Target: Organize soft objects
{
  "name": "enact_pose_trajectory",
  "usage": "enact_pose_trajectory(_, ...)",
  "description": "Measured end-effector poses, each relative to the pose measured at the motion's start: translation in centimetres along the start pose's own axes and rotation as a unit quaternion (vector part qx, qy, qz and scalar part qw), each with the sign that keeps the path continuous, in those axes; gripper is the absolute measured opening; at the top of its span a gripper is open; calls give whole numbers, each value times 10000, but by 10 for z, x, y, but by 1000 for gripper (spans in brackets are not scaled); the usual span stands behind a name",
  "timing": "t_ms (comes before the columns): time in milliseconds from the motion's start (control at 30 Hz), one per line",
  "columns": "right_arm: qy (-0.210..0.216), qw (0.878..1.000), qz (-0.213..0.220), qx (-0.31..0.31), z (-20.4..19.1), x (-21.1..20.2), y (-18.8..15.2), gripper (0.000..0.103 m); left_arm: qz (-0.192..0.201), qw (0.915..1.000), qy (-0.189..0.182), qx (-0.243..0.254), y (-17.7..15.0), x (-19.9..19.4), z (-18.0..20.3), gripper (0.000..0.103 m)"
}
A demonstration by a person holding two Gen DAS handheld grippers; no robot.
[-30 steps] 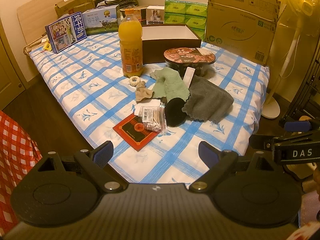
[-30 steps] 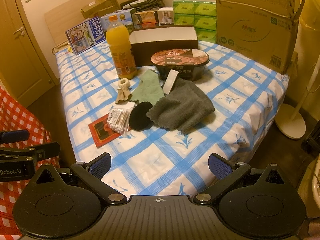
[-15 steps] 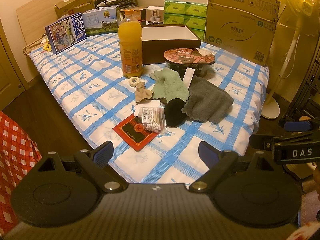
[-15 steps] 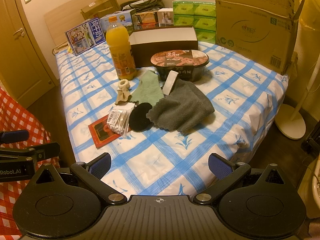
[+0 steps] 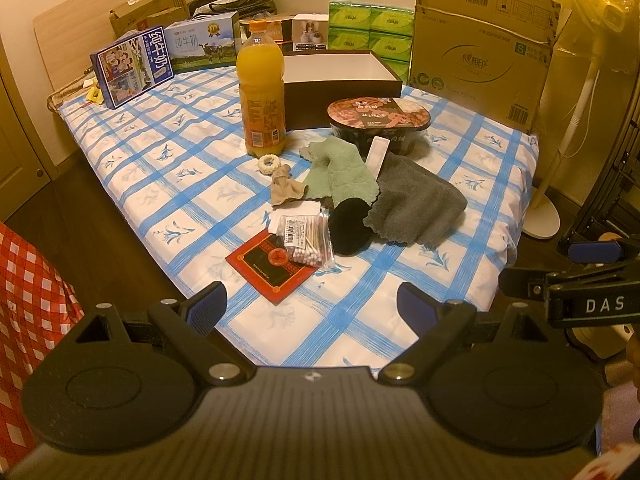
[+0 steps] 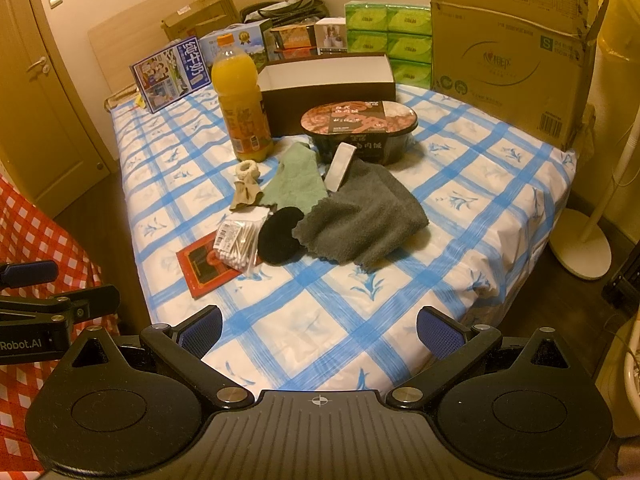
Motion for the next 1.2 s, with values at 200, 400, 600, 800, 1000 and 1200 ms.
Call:
enact_pose_trajectory(200, 8, 10000, 6, 0, 0, 1, 0, 103, 4, 10000, -2, -1, 0, 0, 0, 91)
enact_pose_trajectory(400, 5, 10000, 8, -1, 0, 2, 0, 103, 3, 10000, 1, -2, 0, 0, 0, 91)
enact_pose_trajectory(600, 9, 10000, 10, 0, 1, 4, 1, 103, 4, 10000, 2, 0, -1, 0, 0, 91)
enact_pose_trajectory(800, 8, 10000, 10, 3, 2, 7, -1, 103, -6, 10000, 8, -5, 4, 0, 0, 91)
enact_pose_trajectory(1000, 17, 10000, -10, 1, 2, 7, 3, 103, -26, 10000, 16, -8, 8, 5, -1, 91)
enact_pose_trajectory(1200, 24, 10000, -17, -2, -1, 6, 4, 103, -42, 10000, 18, -15, 9, 9, -3, 91)
Point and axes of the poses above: each gripper's, at about its wrist camera, not at the fingertips, and x roughly the way its jaws point, z to its right, y to its top, the point moved 1 cm from there along x, roughly the way its jaws point, and after that the axes turned 8 degrees about -z, right-handed, at the moved point
